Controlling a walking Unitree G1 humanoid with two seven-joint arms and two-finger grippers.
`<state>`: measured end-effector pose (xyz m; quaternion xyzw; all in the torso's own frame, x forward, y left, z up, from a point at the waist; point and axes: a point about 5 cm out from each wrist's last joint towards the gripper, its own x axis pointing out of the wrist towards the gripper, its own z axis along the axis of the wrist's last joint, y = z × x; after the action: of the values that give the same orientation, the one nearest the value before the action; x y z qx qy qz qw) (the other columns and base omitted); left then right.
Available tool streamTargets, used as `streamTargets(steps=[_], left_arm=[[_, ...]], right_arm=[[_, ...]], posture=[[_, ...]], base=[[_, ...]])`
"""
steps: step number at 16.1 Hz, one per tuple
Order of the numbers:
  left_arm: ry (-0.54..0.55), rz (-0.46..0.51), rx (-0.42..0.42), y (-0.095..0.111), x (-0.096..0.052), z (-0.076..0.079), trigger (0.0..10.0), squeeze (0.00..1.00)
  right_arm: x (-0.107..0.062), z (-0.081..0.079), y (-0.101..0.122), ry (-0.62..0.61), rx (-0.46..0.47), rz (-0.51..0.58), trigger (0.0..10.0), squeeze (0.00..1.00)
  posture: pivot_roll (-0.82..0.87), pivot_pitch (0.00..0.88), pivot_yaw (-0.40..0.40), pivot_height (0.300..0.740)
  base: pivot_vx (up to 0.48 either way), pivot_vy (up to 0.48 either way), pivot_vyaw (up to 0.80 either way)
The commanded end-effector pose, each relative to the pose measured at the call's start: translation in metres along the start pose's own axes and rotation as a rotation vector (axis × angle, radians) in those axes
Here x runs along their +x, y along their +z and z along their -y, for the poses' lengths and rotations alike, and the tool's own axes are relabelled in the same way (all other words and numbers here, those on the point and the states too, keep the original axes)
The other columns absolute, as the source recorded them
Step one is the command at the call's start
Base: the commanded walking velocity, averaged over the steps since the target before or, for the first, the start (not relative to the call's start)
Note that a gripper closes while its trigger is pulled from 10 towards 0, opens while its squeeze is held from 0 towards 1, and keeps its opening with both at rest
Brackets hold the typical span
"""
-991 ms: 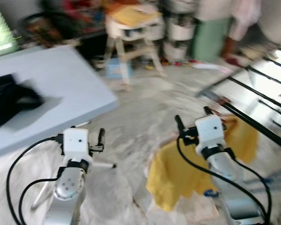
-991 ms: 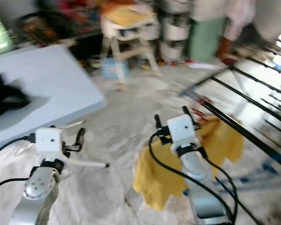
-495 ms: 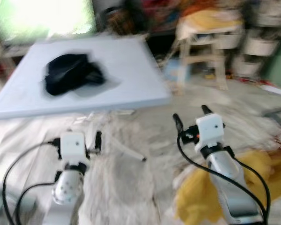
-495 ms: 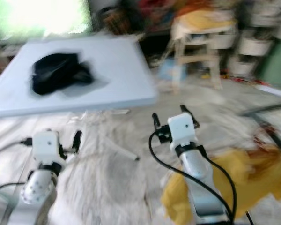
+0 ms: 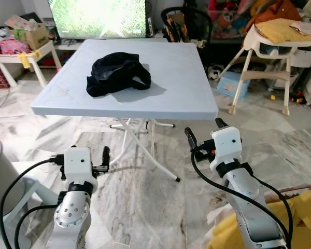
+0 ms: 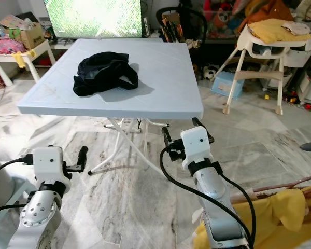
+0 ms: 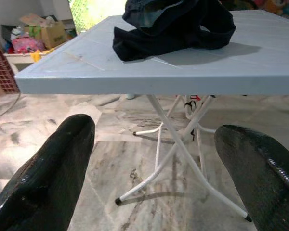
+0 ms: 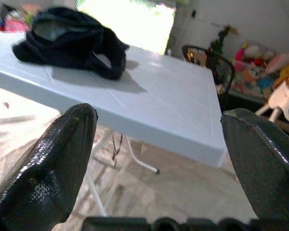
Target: Hang hanger
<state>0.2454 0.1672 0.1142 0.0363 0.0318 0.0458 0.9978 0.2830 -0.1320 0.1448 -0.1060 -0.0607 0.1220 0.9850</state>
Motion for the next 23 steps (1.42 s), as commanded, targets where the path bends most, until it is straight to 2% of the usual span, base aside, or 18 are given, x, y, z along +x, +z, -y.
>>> streamTargets(steps=[1, 4, 5, 9, 13, 17, 23], left_arm=[[-0.017, -0.005, -0.002, 0.000, 0.002, 0.001, 10.0, 0.00], [-0.063, -0.016, -0.005, -0.001, 0.003, 0.004, 10.0, 0.00], [-0.070, -0.015, 0.006, 0.000, 0.005, 0.004, 10.0, 0.00], [-0.087, -0.015, 0.042, 0.004, 0.009, -0.005, 10.0, 0.00], [-0.075, -0.020, 0.054, 0.003, 0.008, -0.011, 10.0, 0.00], [-0.031, -0.015, 0.056, -0.002, 0.003, -0.010, 10.0, 0.00], [-0.016, -0.017, 0.014, -0.004, 0.004, -0.005, 10.0, 0.00]], right_arm=[[0.001, 0.000, -0.003, 0.004, 0.000, -0.025, 10.0, 0.00], [-0.001, -0.001, -0.008, -0.019, 0.117, -0.066, 10.0, 0.00], [-0.002, 0.001, -0.016, -0.046, 0.164, -0.104, 10.0, 0.00], [-0.002, -0.008, -0.025, -0.066, 0.213, -0.126, 10.0, 0.00], [0.000, -0.015, -0.025, -0.054, 0.233, -0.130, 10.0, 0.00], [0.005, -0.003, -0.024, -0.066, 0.218, -0.126, 10.0, 0.00], [0.007, 0.000, -0.020, -0.030, 0.196, -0.125, 10.0, 0.00]], posture=[[0.00, 0.013, -0.011, 0.740], [0.00, 0.012, -0.005, 0.740], [0.01, 0.006, 0.016, 0.740], [0.04, 0.000, 0.056, 0.740], [0.05, 0.000, 0.051, 0.740], [0.05, 0.002, 0.021, 0.740], [0.03, 0.007, -0.020, 0.740]], base=[[0.000, 0.000, 0.00], [0.000, 0.000, 0.00], [0.000, 0.000, 0.00], [0.000, 0.000, 0.00], [0.000, 0.000, 0.00], [0.000, 0.000, 0.00], [0.000, 0.000, 0.00]])
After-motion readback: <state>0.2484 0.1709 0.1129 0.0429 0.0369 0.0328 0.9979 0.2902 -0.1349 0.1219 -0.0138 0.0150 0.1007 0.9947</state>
